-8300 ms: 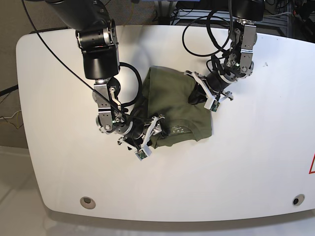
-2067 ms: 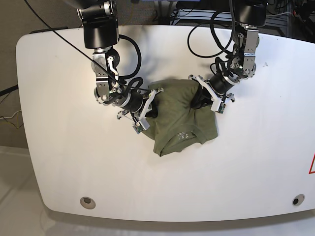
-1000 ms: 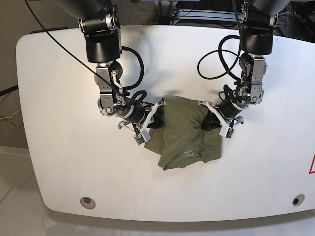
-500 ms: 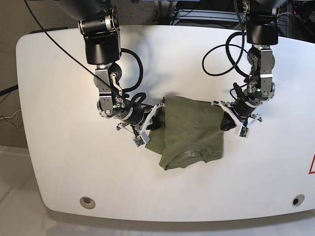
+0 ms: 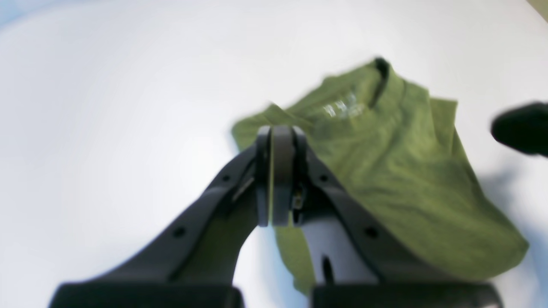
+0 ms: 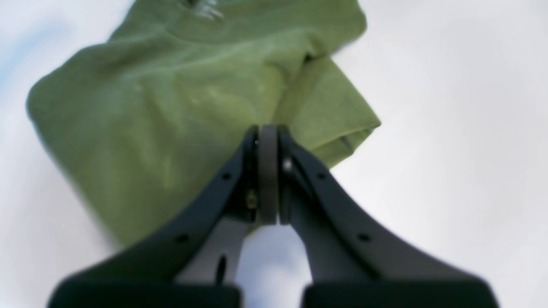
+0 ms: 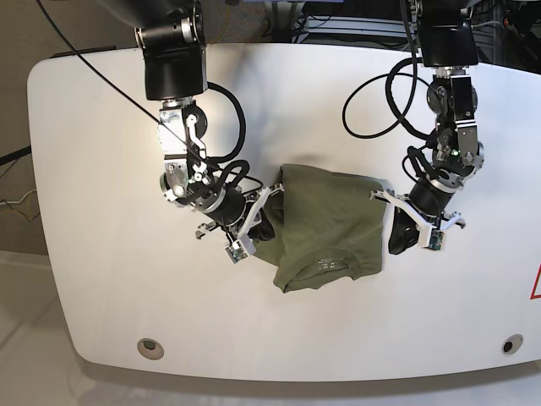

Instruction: Fold the T-shirt properly

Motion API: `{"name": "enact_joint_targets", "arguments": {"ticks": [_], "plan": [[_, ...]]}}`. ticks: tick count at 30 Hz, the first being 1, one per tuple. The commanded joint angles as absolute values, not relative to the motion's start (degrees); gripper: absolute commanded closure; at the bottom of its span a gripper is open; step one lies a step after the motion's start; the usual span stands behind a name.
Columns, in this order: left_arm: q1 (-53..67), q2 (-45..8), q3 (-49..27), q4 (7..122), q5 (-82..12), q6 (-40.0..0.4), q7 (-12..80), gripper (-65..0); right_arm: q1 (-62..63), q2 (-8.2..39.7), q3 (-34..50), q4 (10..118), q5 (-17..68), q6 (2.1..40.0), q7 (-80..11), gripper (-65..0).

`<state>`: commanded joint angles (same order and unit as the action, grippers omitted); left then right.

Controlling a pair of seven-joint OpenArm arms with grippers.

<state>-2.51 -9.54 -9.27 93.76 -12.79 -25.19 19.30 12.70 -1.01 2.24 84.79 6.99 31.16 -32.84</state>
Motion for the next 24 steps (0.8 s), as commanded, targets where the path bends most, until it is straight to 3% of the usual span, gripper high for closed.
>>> {"name": "enact_joint_targets", "arguments": {"ticks": [7,12,18,24], "plan": [[2.2,-9.7,-16.1,99.8,-12.7,-25.2,21.5,0.0,6.8,-0.5,11.1,98.6,6.4,31.7,-38.0,-0.5],[6.5,-9.7,-23.7,101.3,-12.5,-25.2,23.4,0.0,1.1,4.9,18.1,105.5,6.3,31.5,-41.4,-0.5],[12.6,-10.9,-33.8,100.3,-12.5,-25.2,24.3,0.0,-7.7,10.2,29.1,106.9,6.3,31.2,-41.6,-0.5],[18.7,-10.9,-42.7,96.7,-12.6,-25.2,24.2,0.0,-15.3,11.6,43.2,104.6,6.3,31.5,-41.5,-0.3]]}}
